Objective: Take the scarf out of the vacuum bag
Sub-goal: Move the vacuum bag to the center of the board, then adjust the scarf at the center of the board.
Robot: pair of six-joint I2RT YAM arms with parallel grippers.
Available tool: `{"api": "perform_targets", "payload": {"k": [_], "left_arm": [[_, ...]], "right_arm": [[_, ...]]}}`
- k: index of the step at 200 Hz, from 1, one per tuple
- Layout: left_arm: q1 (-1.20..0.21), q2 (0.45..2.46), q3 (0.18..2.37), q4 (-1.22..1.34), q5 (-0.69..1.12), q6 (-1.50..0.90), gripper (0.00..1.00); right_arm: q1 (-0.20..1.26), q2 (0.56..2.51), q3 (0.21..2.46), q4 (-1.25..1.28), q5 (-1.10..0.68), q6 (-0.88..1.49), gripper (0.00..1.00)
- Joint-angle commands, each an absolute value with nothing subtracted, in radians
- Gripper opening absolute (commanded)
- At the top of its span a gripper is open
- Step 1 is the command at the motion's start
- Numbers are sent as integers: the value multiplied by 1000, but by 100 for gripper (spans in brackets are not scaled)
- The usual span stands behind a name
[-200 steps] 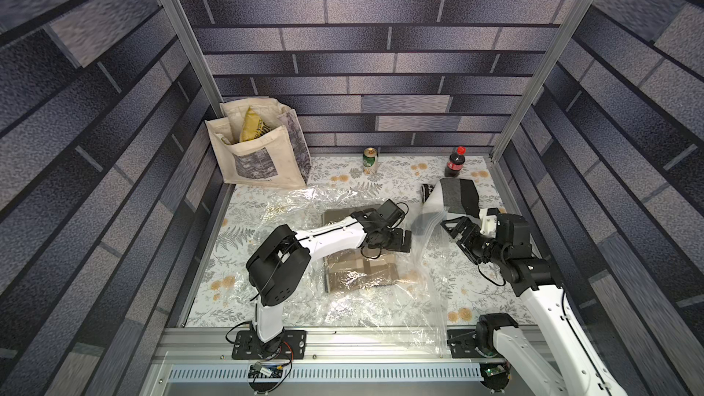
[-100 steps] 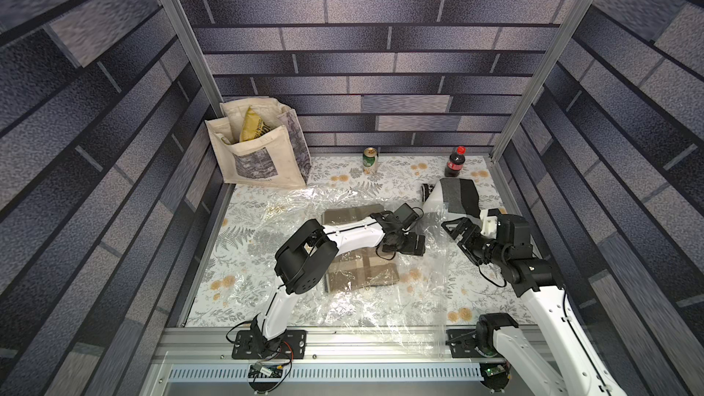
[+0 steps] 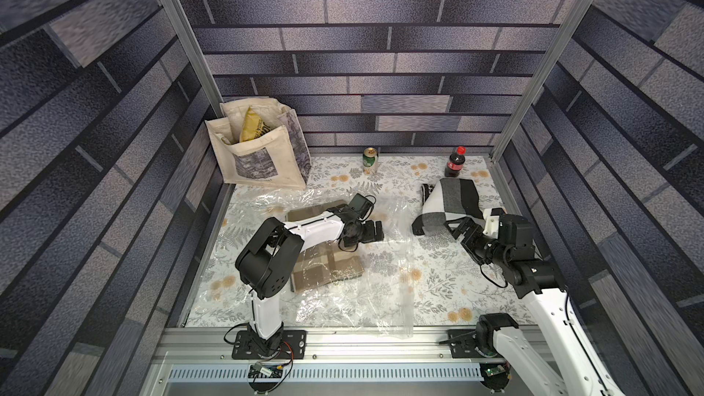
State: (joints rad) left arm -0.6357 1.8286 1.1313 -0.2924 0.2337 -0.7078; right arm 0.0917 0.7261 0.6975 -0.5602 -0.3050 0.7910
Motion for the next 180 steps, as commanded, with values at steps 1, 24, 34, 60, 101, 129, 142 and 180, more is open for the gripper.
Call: {"api": "perform_targets", "payload": {"k": [1,24,34,60,101,129,142,180], "left_arm": [[-580,1769,1062,-395,181,-701,100],[-525,1701,1024,-430,151,-690,100],[-497,1669,1003,-436,144,-690,100],[-439,1584,955,-423,156,-690,100],[-521,1475,1020,-394,215,-613,100],[-633,1411,1102,-389,216,-564,100],[-669,1383,1122,-387,200,-559,100],[-706,1342,1141,-382,184,-567,100]], "right_arm": [[93,756,696,-555,-279,785,100],[94,822,670,-470,-304,825,100],[92,853,658,-415,-315,850,100],[92,941,648,-287,-333,910,100],[94,1111,600,-52,-349,1039,100],[92,1197,595,38,-311,1081,98],[93,1231,587,96,-316,1123,96],[100,1314,578,180,-323,1217,96]]}}
